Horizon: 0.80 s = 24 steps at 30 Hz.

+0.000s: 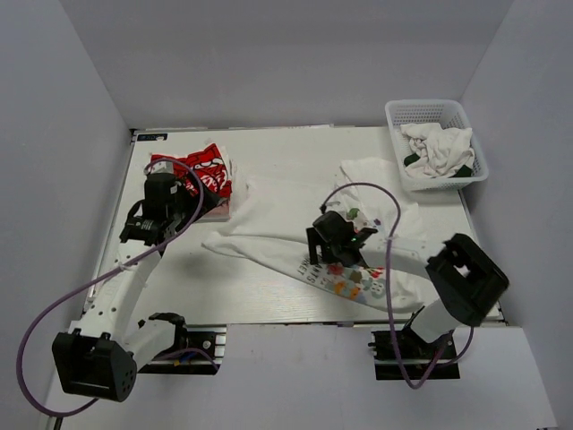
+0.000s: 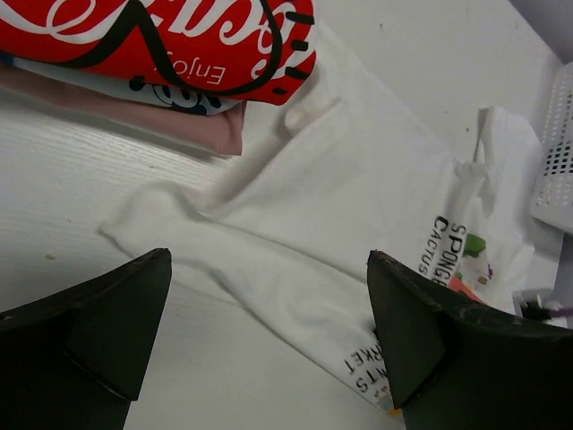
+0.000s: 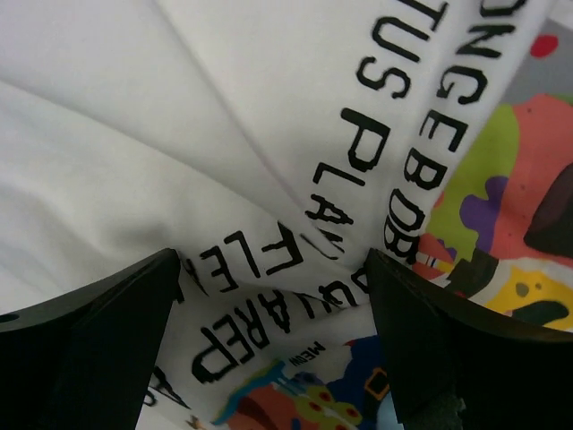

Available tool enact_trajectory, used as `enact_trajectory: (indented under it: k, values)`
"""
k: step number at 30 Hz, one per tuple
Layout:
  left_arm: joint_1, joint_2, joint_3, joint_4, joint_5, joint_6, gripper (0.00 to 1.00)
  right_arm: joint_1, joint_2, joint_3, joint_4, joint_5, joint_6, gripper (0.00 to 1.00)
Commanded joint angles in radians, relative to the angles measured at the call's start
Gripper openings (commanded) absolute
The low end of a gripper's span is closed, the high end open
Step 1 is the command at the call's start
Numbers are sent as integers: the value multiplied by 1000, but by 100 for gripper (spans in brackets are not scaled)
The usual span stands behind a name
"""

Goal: Fold and stack the t-shirts

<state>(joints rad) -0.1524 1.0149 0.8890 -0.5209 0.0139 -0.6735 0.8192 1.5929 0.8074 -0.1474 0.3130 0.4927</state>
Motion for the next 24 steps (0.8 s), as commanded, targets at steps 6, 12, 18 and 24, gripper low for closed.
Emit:
enact_trajectory:
  k: [6, 12, 18, 24]
  values:
    - [4, 100, 31, 1, -83, -84, 100, -5, -354, -174, -242, 11, 24, 90]
    - [13, 218, 48, 64, -200, -176, 100, -8, -488, -155, -100, -119, -101, 90]
    - [22, 405, 142, 90, -196, -247, 100, -5, -513, -154, -63, -140, -111, 90]
    - [42, 441, 120, 160, -209, -294, 100, -6, -473, -146, -44, -155, -95, 90]
